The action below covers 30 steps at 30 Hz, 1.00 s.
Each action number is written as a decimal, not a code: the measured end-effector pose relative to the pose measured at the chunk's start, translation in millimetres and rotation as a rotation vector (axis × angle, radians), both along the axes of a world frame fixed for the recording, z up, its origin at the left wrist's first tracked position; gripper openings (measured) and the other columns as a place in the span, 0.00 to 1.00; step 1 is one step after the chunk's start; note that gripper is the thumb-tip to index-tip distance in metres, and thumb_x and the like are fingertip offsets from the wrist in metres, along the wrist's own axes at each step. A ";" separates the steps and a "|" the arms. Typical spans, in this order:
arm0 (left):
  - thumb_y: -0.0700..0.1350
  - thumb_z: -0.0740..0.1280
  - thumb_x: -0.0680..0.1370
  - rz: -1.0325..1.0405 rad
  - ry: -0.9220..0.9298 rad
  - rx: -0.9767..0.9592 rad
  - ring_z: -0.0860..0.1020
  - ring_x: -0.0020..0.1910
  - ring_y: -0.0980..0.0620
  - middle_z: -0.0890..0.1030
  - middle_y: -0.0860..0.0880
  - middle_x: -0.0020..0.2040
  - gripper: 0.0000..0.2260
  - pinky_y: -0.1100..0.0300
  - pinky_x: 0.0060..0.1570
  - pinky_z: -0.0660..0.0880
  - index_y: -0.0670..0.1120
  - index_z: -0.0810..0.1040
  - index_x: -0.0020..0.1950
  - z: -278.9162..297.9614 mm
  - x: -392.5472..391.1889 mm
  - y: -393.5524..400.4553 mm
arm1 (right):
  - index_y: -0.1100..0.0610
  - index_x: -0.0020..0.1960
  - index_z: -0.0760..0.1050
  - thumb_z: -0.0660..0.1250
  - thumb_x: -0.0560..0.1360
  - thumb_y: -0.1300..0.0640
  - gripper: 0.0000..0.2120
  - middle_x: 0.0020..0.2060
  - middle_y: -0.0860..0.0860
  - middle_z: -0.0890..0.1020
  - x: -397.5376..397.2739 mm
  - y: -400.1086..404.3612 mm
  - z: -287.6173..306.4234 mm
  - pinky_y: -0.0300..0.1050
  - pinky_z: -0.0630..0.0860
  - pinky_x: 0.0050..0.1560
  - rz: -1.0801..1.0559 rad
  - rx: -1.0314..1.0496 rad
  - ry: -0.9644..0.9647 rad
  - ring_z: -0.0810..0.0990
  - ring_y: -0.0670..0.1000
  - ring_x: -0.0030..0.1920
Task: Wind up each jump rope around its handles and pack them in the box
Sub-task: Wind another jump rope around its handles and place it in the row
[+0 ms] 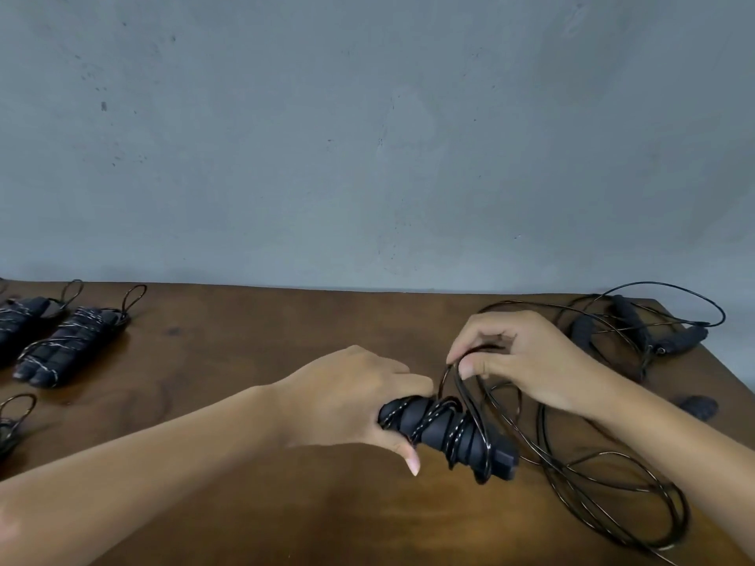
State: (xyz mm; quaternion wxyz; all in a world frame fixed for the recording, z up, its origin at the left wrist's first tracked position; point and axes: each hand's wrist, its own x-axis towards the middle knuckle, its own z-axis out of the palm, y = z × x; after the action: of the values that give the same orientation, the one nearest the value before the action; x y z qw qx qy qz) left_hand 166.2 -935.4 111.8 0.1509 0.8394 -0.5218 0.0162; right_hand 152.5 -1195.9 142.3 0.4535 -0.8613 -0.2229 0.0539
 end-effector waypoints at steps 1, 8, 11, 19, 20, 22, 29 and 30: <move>0.71 0.69 0.73 -0.019 -0.047 -0.057 0.71 0.34 0.54 0.73 0.56 0.38 0.25 0.62 0.36 0.71 0.52 0.77 0.57 -3.4 -1.1 -1.0 | 0.57 0.43 0.84 0.77 0.71 0.60 0.03 0.37 0.52 0.85 -0.9 3.2 -3.2 0.37 0.76 0.43 -0.003 0.096 0.048 0.79 0.45 0.35; 0.67 0.74 0.71 -0.025 -0.081 -0.287 0.75 0.36 0.55 0.78 0.55 0.41 0.27 0.62 0.39 0.74 0.51 0.76 0.61 -12.5 -5.7 -4.7 | 0.63 0.44 0.80 0.79 0.68 0.46 0.20 0.42 0.69 0.79 -5.3 15.2 -32.7 0.41 0.75 0.41 0.040 0.430 0.165 0.75 0.58 0.36; 0.66 0.76 0.70 0.017 0.003 -0.312 0.79 0.40 0.56 0.82 0.56 0.45 0.30 0.58 0.43 0.78 0.54 0.70 0.65 -11.2 -10.3 -4.6 | 0.63 0.44 0.79 0.71 0.74 0.59 0.06 0.45 0.56 0.85 -9.6 19.1 -35.4 0.43 0.80 0.49 0.027 0.458 0.224 0.83 0.56 0.44; 0.60 0.78 0.73 0.120 0.311 -0.405 0.82 0.55 0.61 0.83 0.62 0.60 0.34 0.57 0.56 0.79 0.65 0.67 0.74 -7.9 -22.4 -10.0 | 0.64 0.43 0.77 0.66 0.78 0.71 0.07 0.37 0.52 0.80 -13.7 16.7 -46.8 0.45 0.77 0.46 -0.060 0.216 0.261 0.77 0.50 0.39; 0.57 0.80 0.73 0.158 0.392 -0.467 0.83 0.56 0.59 0.83 0.62 0.59 0.32 0.56 0.57 0.80 0.64 0.69 0.72 -8.1 -23.9 -10.9 | 0.56 0.42 0.79 0.65 0.79 0.70 0.13 0.36 0.48 0.80 -16.6 16.5 -47.1 0.47 0.78 0.47 -0.085 0.189 0.267 0.77 0.49 0.37; 0.53 0.80 0.72 0.231 0.549 -0.619 0.85 0.53 0.56 0.85 0.59 0.55 0.27 0.57 0.54 0.81 0.59 0.75 0.68 -7.6 -26.2 -12.7 | 0.45 0.39 0.79 0.63 0.83 0.64 0.19 0.30 0.41 0.78 -24.4 17.2 -45.4 0.44 0.75 0.45 -0.079 0.113 0.225 0.73 0.47 0.32; 0.45 0.75 0.78 0.440 0.777 -0.823 0.79 0.35 0.54 0.84 0.47 0.41 0.11 0.66 0.31 0.72 0.53 0.78 0.58 -7.2 -22.8 -6.7 | 0.54 0.50 0.82 0.63 0.83 0.53 0.11 0.34 0.45 0.79 -39.8 16.7 -41.4 0.32 0.64 0.32 -0.160 0.128 0.142 0.67 0.42 0.27; 0.46 0.75 0.78 0.458 0.789 -0.822 0.79 0.35 0.53 0.84 0.45 0.41 0.10 0.65 0.31 0.70 0.55 0.78 0.57 -9.6 -21.2 -4.6 | 0.54 0.47 0.81 0.63 0.83 0.53 0.11 0.32 0.43 0.79 -43.1 15.9 -39.6 0.31 0.64 0.34 -0.174 0.078 0.109 0.69 0.41 0.27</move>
State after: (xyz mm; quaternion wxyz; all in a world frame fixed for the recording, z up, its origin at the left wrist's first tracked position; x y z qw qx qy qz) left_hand 145.0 -940.0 102.2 0.6369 0.7459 -0.1841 -0.0638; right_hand 109.3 -1179.9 102.7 0.5012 -0.8547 -0.1243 0.0526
